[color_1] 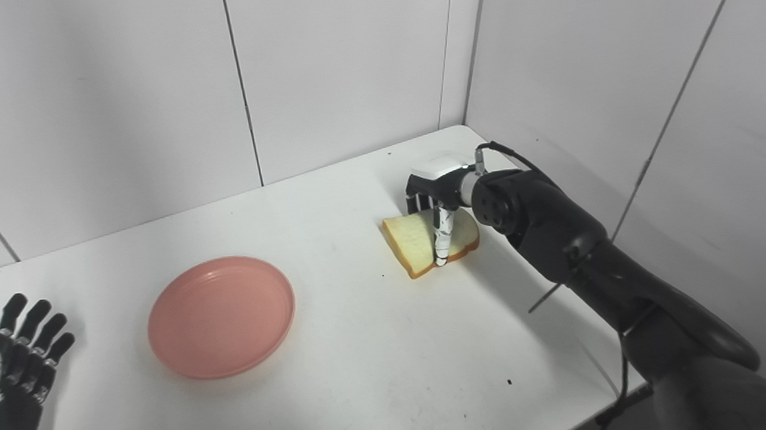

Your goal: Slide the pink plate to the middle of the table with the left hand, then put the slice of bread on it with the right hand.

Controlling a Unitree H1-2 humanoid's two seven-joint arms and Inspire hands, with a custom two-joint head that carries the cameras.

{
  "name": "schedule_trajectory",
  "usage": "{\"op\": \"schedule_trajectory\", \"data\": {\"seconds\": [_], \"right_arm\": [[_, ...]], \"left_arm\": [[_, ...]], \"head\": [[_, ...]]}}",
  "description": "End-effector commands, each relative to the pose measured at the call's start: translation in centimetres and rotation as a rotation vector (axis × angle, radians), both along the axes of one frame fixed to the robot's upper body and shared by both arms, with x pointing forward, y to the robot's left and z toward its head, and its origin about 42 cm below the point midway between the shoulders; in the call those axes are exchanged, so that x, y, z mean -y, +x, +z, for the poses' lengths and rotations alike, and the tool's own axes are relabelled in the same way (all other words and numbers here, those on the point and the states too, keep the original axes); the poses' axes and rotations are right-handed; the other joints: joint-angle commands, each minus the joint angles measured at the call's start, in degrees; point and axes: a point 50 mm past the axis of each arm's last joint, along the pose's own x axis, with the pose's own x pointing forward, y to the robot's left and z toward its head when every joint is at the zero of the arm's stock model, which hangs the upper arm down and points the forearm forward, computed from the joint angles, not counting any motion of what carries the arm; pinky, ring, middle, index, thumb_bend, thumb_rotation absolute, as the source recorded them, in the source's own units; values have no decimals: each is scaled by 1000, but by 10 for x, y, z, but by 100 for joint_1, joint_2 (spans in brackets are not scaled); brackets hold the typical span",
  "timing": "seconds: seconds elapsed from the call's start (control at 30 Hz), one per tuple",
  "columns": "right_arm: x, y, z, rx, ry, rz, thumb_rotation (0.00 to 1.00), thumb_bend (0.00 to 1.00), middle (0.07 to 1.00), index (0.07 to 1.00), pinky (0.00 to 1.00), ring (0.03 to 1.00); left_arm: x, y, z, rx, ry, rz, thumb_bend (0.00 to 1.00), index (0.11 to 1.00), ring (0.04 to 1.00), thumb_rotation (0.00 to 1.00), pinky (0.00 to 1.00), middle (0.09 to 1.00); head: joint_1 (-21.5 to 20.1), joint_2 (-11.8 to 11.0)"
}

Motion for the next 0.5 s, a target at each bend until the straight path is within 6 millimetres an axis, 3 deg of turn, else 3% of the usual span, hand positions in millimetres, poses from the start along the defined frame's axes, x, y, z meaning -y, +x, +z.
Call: {"op": "schedule_trajectory", "data": {"seconds": [0.0,0.23,0.47], "right_arm": [[1,3,49,102,4,-20,0,525,484,500,473,512],[-29,-2,92,198,50,24,0,523,478,509,477,509],[-59,-6,122,240,75,113,0,524,479,504,468,504]], "left_arm": [[7,3,17,62,-16,-5,471,967,968,1000,956,976],[14,3,16,70,-7,9,462,965,961,1000,950,970],[24,1,16,86,28,23,440,963,951,1000,937,964]], "head": [[54,-3],[287,-17],[665,-44]]}}
